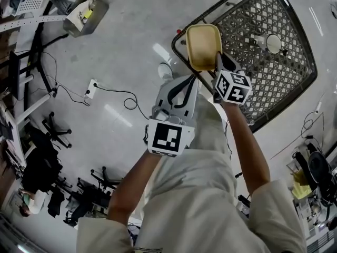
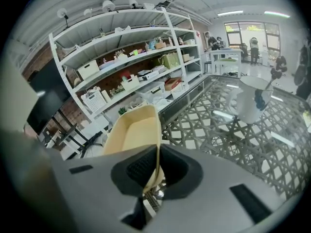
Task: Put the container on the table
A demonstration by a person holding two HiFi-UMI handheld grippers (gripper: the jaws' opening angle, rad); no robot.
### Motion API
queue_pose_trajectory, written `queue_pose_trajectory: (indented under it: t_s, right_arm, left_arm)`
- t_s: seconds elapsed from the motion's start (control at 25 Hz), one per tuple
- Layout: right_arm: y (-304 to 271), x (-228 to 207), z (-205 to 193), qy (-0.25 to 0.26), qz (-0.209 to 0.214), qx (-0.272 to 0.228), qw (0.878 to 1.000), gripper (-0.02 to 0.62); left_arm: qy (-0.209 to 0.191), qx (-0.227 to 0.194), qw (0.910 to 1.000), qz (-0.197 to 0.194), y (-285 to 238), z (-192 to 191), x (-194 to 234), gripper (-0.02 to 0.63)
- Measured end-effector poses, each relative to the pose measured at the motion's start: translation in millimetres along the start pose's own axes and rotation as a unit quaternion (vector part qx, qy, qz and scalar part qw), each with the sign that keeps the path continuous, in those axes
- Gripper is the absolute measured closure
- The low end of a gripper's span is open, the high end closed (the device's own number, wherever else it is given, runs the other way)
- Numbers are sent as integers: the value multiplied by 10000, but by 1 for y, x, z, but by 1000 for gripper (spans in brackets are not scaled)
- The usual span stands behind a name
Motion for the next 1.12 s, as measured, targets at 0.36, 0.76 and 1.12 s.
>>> queue_pose_trajectory:
  t_s: [0.36,0.76,1.12]
  right_arm:
    - [-11,-3,-8,-67,-100,183,9998,561]
    - [-10,-6,-10,-184,-76,162,9997,545]
    - [12,-2,4,49,78,-108,9999,550]
  left_arm:
    - [20,25,10000,59,5,-3,-2,580]
    - [-8,30,10000,69,4,-4,-6,580]
    - [-95,2,9999,110,12,-1,-14,580]
Point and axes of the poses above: the fingertips, and each gripper's own axes: y backward along the fingers, x to its left, z out of its top, the point moved 9 cm from there along y, backward along the fingers, and after that the axes turned 9 degrees about -x, right-handed, at the moved point
